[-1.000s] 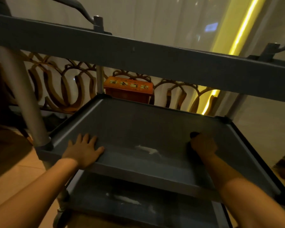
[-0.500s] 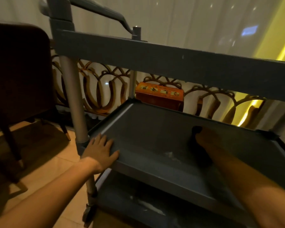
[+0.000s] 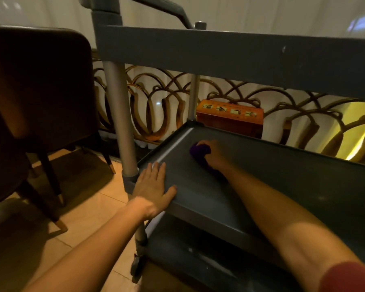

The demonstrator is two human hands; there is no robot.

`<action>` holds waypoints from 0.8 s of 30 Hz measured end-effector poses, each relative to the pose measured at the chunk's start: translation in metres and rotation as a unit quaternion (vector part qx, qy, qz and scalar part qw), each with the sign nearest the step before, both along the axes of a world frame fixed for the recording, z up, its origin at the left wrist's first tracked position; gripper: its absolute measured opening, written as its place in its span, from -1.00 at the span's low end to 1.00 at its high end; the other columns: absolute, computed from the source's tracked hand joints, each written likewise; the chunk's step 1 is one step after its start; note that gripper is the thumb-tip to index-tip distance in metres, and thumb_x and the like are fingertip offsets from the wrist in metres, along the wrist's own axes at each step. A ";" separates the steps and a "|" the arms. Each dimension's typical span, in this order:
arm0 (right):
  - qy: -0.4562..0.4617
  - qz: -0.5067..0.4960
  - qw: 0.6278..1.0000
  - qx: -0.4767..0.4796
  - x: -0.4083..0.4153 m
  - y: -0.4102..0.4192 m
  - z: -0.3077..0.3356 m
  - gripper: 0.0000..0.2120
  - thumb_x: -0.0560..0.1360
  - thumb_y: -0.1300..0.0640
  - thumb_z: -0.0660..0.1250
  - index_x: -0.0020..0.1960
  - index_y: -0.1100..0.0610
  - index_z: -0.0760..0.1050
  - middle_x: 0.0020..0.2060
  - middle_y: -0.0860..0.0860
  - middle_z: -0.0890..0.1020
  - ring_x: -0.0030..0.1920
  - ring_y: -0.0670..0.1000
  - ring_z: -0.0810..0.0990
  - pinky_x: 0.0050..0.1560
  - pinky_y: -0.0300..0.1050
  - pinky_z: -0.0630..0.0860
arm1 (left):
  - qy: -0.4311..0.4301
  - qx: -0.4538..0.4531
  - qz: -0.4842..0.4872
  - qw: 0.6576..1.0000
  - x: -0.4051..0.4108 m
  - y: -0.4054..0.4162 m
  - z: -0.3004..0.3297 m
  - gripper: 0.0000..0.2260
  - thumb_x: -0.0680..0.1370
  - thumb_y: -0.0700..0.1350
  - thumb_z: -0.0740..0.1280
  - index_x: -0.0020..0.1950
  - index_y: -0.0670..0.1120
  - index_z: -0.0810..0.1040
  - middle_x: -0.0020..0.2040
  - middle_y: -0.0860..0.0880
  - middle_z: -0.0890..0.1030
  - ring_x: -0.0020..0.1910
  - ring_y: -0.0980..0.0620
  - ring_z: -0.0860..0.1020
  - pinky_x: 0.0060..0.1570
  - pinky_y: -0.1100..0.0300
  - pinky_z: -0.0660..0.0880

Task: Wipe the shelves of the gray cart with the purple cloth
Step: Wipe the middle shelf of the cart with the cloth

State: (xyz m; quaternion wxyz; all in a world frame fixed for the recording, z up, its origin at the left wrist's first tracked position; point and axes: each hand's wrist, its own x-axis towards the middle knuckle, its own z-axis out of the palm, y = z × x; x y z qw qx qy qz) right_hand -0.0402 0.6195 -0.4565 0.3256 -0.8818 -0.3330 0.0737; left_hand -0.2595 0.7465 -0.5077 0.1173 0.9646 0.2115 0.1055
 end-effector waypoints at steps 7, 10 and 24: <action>0.075 0.151 0.985 -0.037 -0.016 -0.003 -0.002 -0.45 0.40 0.43 0.28 -0.18 -0.26 0.64 0.34 0.00 0.53 0.28 0.07 0.50 0.18 -0.02 0.51 | 0.051 0.048 0.012 0.997 0.002 -0.002 -0.001 -0.27 0.56 0.27 -0.04 0.63 -0.09 -0.07 0.64 -0.15 0.04 0.61 -0.14 -0.01 0.53 0.00 -0.05; 0.101 0.201 0.971 -0.081 -0.027 -0.061 -0.001 -0.40 0.34 0.47 0.26 -0.26 -0.27 0.66 0.15 -0.20 0.58 0.26 -0.03 0.52 0.20 -0.14 0.44 | 0.107 0.090 0.014 0.990 0.006 -0.002 0.004 -0.26 0.51 0.30 -0.14 0.59 -0.09 0.15 0.54 -0.18 0.28 0.51 -0.16 0.23 0.42 -0.05 0.24; 0.051 0.138 0.983 -0.108 -0.015 -0.094 0.012 -0.40 0.39 0.52 0.18 -0.28 -0.19 0.64 0.40 0.01 0.54 0.41 0.08 0.46 0.40 0.00 0.39 | 0.077 -0.030 0.039 0.996 0.040 -0.080 0.026 -0.49 0.64 0.04 0.09 0.55 -0.14 0.24 0.58 -0.22 0.19 0.56 -0.23 0.15 0.51 -0.17 0.15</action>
